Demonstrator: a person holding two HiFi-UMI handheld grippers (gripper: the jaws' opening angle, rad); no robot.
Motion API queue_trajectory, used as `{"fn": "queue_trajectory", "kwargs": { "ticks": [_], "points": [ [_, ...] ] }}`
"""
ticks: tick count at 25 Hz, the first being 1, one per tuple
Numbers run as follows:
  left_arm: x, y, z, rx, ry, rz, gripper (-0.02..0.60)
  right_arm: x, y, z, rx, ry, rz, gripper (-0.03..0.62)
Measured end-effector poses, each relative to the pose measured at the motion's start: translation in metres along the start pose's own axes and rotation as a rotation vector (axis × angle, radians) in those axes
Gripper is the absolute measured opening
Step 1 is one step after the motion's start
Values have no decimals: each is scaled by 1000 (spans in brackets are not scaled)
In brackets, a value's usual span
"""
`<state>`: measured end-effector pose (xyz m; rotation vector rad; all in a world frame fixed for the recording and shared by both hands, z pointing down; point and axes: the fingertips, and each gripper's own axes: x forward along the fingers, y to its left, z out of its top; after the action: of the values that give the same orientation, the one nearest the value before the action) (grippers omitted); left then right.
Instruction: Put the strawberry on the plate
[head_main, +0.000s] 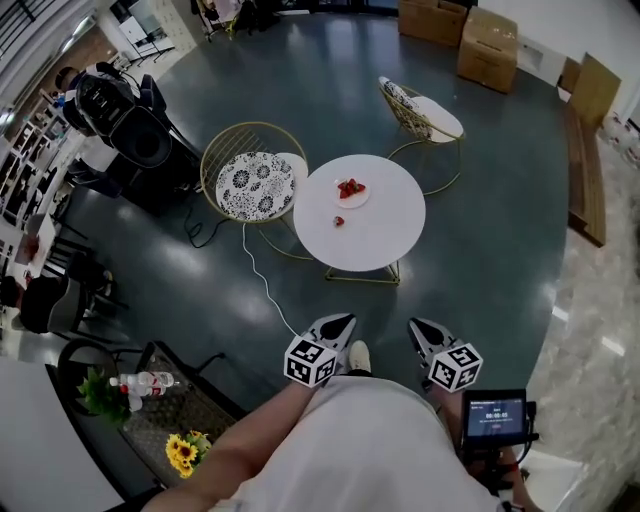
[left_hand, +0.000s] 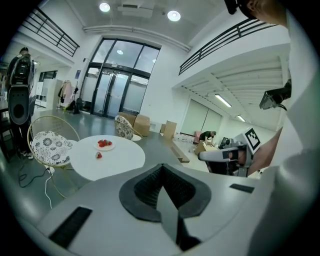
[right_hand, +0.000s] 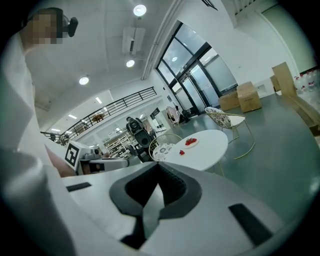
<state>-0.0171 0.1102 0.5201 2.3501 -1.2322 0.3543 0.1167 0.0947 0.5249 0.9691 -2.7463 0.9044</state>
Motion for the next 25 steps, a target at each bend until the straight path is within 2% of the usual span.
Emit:
{"fn": "queue_trajectory", "kwargs": {
  "ticks": [16,25],
  "points": [
    [11,102,25,-39,-43,-1,6,96,-6,39,-55,32,-27,6],
    [-3,145,34,-53,-58,55,6,135,2,56,-81,43,5,6]
  ]
}}
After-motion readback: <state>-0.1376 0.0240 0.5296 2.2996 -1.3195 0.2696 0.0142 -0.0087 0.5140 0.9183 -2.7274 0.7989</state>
